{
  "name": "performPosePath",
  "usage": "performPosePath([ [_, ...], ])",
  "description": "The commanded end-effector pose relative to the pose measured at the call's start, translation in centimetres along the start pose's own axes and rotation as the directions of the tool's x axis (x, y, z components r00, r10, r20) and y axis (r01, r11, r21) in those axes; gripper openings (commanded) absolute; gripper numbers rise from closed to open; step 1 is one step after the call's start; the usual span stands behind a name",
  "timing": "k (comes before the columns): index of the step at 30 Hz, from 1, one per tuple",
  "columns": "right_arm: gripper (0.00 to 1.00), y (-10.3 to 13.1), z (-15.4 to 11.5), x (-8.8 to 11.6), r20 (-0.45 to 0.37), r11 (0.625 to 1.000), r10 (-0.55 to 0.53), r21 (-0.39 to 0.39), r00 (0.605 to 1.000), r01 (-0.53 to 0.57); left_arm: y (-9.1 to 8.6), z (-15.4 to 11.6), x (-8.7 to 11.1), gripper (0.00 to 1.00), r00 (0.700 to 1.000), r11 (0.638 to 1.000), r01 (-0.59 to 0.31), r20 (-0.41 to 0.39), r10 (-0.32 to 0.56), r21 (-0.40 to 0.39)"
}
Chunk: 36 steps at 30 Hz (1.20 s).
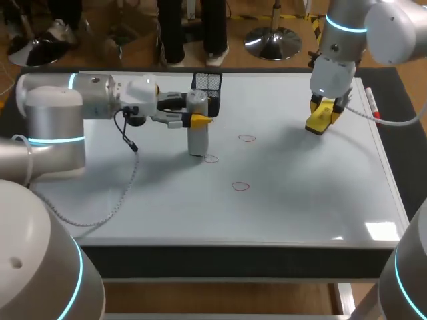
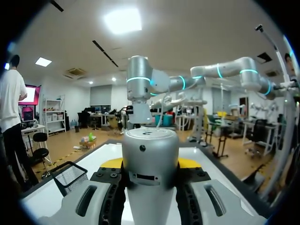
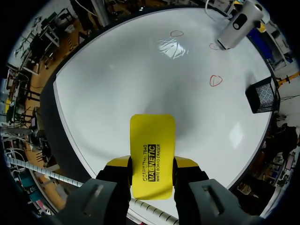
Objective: Pick up the inspection probe, press it on each red-marked spot on the whiteboard one by one, put down the probe, pick up the eraser, and wipe off all the red marks.
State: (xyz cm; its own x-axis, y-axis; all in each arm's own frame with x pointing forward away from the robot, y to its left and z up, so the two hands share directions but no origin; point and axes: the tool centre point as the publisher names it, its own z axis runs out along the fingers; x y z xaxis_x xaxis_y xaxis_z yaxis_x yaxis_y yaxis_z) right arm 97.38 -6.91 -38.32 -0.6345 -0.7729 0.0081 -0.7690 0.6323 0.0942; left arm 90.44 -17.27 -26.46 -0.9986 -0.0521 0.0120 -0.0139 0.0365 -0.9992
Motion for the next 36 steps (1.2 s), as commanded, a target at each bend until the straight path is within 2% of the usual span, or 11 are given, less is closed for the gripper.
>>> performPosePath([
  [1, 0.00, 0.0, -0.1, 0.1, -0.003, 1.000, -0.001, 0.003, 1.000, 0.001, -1.1, -1.8, 1.0, 0.00, 0.996, 1.000, 0.001, 0.084, -0.001, -0.001],
  [9, 0.00, 0.0, -0.1, 0.1, -0.003, 1.000, -0.001, 0.003, 1.000, 0.001, -1.9, -5.1, 1.2, 0.00, 0.981, 1.000, 0.005, 0.194, -0.009, 0.021],
  [19, 0.00, 0.0, -0.1, 0.1, -0.003, 1.000, -0.001, 0.003, 1.000, 0.001, -2.2, -9.0, 2.9, 0.00, 0.957, 1.000, -0.005, 0.291, -0.002, 0.024],
  [23, 0.00, 0.0, -0.1, 0.1, -0.003, 1.000, -0.001, 0.003, 1.000, 0.001, -2.3, -11.0, 3.4, 0.00, 0.947, 0.999, 0.002, 0.320, -0.018, 0.048],
  [36, 0.00, 0.0, -0.1, 0.1, -0.003, 1.000, -0.001, 0.003, 1.000, 0.001, -2.5, -17.1, 5.0, 0.00, 0.918, 0.999, -0.029, 0.397, 0.013, 0.035],
])
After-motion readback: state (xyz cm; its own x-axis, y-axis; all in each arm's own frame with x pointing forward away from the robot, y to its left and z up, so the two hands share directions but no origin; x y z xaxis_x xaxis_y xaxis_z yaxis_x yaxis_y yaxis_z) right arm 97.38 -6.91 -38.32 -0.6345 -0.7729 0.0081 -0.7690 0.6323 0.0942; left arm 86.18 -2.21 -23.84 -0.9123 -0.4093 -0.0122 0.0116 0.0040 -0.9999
